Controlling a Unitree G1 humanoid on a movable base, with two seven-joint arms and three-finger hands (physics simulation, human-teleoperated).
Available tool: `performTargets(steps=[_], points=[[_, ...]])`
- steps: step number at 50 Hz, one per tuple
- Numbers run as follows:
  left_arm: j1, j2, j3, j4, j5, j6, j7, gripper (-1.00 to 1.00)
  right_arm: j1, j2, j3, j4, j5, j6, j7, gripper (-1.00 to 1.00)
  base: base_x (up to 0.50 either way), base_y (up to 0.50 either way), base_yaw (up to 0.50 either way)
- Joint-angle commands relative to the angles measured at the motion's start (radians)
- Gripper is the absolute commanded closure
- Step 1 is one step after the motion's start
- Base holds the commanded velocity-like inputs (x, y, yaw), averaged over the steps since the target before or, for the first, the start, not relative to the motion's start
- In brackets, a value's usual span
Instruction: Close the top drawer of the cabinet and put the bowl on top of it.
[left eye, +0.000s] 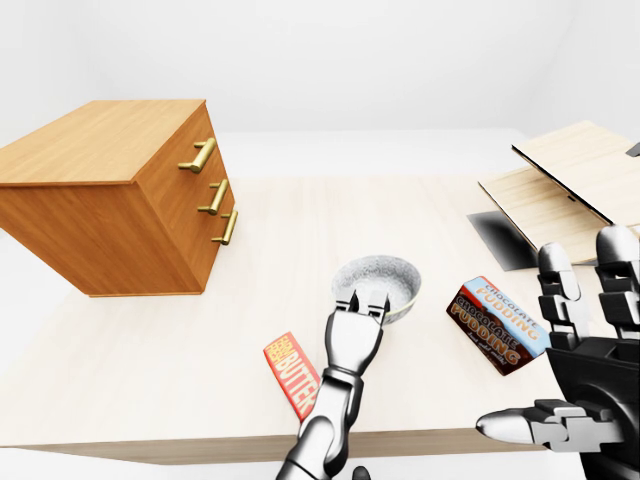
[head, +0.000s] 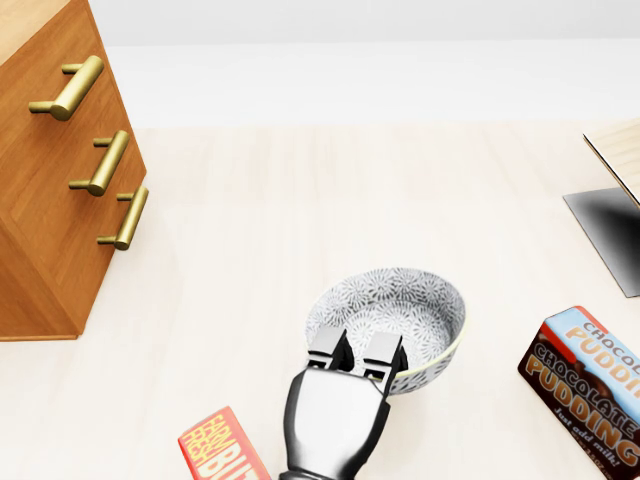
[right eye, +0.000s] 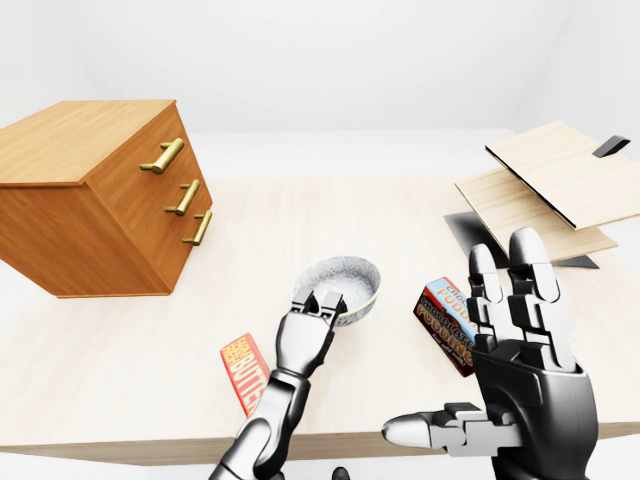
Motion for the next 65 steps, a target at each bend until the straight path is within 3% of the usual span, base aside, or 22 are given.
performTargets(steps=[1, 12, 16, 18, 20, 24, 31, 35, 41, 44, 54, 61, 65], points=[[0.032, 0.023, -0.031, -0.147, 0.074, 0.000, -0.064, 1.00, 0.000, -0.002, 0.007, 0.000, -0.005, 0.000, -0.004, -1.00, 0.00, 0.00, 0.00], [0.093, 0.068, -0.070, -0.409, 0.160, 0.000, -0.239, 1.00, 0.004, -0.001, 0.016, 0.002, -0.011, 0.000, -0.005, -1.00, 0.00, 0.00, 0.00], [0.116, 0.103, -0.068, -0.639, 0.225, 0.000, -0.418, 1.00, 0.000, -0.007, 0.006, 0.002, 0.000, 0.000, -0.007, -1.00, 0.00, 0.00, 0.00], [0.123, 0.105, -0.068, -0.665, 0.232, 0.000, -0.444, 1.00, -0.002, -0.007, 0.007, 0.002, -0.002, 0.000, -0.008, -1.00, 0.00, 0.00, 0.00], [0.138, 0.117, -0.068, -0.773, 0.244, 0.000, -0.558, 1.00, 0.003, -0.002, 0.018, 0.004, -0.013, 0.000, -0.006, -1.00, 0.00, 0.00, 0.00], [0.143, 0.112, -0.056, -0.890, 0.294, 0.000, -0.652, 1.00, 0.004, -0.005, 0.017, 0.005, -0.011, 0.000, -0.006, -1.00, 0.00, 0.00, 0.00], [0.162, 0.107, -0.082, -0.982, 0.341, 0.000, -0.743, 1.00, 0.014, 0.002, 0.018, -0.002, -0.011, 0.000, 0.000, -1.00, 0.00, 0.00, 0.00], [0.133, 0.085, -0.073, -1.028, 0.386, 0.000, -0.823, 1.00, 0.008, 0.001, 0.023, 0.007, -0.020, 0.000, -0.002, -1.00, 0.00, 0.00, 0.00], [0.086, 0.052, -0.032, -1.058, 0.378, 0.000, -0.907, 1.00, 0.021, 0.007, 0.034, 0.005, -0.026, 0.000, 0.005, -1.00, 0.00, 0.00, 0.00], [0.028, 0.027, 0.024, -1.086, 0.383, 0.000, -0.963, 1.00, 0.019, 0.004, 0.031, 0.004, -0.022, 0.000, 0.004, -1.00, 0.00, 0.00, 0.00], [-0.068, -0.018, 0.128, -1.192, 0.403, 0.000, -1.138, 1.00, 0.021, 0.004, 0.051, 0.011, -0.040, 0.000, -0.002, -1.00, 0.00, 0.00, 0.00], [-0.174, -0.032, 0.220, -1.206, 0.411, 0.000, -1.145, 1.00, 0.028, 0.002, 0.059, 0.013, -0.043, 0.000, -0.002, -1.00, 0.00, 0.00, 0.00], [-0.277, -0.029, 0.294, -1.193, 0.432, 0.000, -1.145, 1.00, 0.029, 0.001, 0.066, 0.016, -0.047, 0.000, -0.003, -1.00, 0.00, 0.00, 0.00]])
